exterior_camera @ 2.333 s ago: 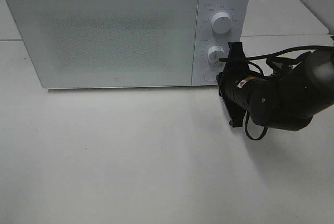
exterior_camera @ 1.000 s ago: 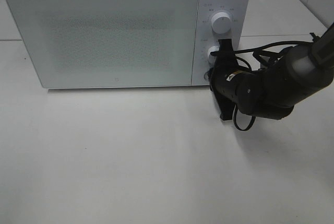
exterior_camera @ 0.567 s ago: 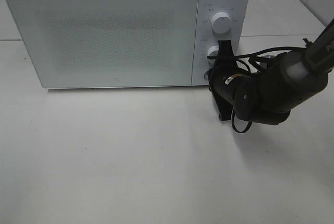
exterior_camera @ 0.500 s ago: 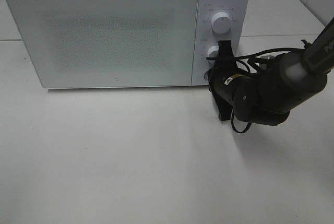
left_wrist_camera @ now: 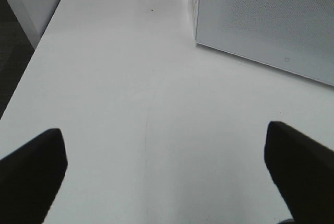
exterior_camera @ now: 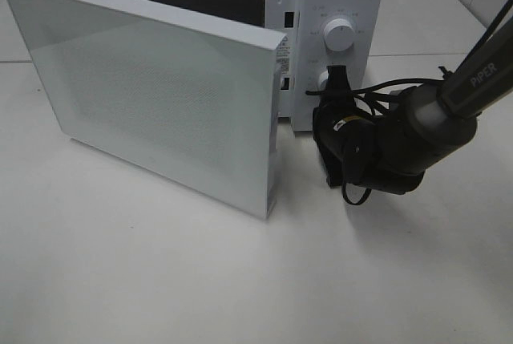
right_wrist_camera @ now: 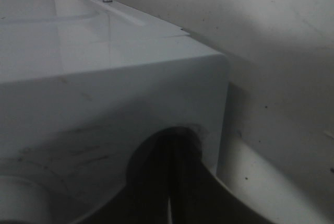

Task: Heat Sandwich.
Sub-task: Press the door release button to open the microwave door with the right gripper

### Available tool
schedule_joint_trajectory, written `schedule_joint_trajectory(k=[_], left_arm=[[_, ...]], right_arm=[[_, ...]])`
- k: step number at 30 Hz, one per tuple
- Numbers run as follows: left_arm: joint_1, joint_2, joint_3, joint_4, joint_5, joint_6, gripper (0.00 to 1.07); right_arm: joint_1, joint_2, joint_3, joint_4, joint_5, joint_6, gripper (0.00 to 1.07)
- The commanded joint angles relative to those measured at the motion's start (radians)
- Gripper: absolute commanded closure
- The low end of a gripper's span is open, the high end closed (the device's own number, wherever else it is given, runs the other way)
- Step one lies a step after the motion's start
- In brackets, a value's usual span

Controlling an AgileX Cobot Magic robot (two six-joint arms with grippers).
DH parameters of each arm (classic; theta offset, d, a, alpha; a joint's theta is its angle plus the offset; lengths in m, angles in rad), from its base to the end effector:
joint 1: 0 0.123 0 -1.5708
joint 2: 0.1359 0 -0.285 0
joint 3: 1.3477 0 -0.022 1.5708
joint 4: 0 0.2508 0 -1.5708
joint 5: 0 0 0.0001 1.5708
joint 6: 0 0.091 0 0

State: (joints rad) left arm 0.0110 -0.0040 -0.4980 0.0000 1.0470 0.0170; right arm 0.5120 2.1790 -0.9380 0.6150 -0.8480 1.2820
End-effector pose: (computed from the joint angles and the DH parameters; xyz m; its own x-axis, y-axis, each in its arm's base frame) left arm -0.0047 -0.0001 0.2778 -0.4421 0.0121 -0.8969 -0.0035 0.9999 0.0152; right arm 0.3593 0.1568 0.0797 -0.0432 0.9985 -0.0336 0.3552 0.0468 0.9336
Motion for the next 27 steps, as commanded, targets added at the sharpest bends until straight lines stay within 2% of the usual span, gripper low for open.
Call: schedule_joint_trajectory(k=[1,18,27], left_arm=[[0.001,-0.021,0.004,0.0,-0.01,0.0,0.09],[0.001,-0.021,0.004,0.0,-0.01,0.0,0.09],[0.001,-0.021,0.004,0.0,-0.01,0.0,0.09]], right_arm=[[-0.045,-0.014,-0.117,-0.06,-0.285,-0.033,1.07],[-0.045,-0.015,-0.111,-0.027,-0.195,-0.068,1.07],[-0.019,-0.085,-0.053,0.019,0.005,-0.106,1.07]])
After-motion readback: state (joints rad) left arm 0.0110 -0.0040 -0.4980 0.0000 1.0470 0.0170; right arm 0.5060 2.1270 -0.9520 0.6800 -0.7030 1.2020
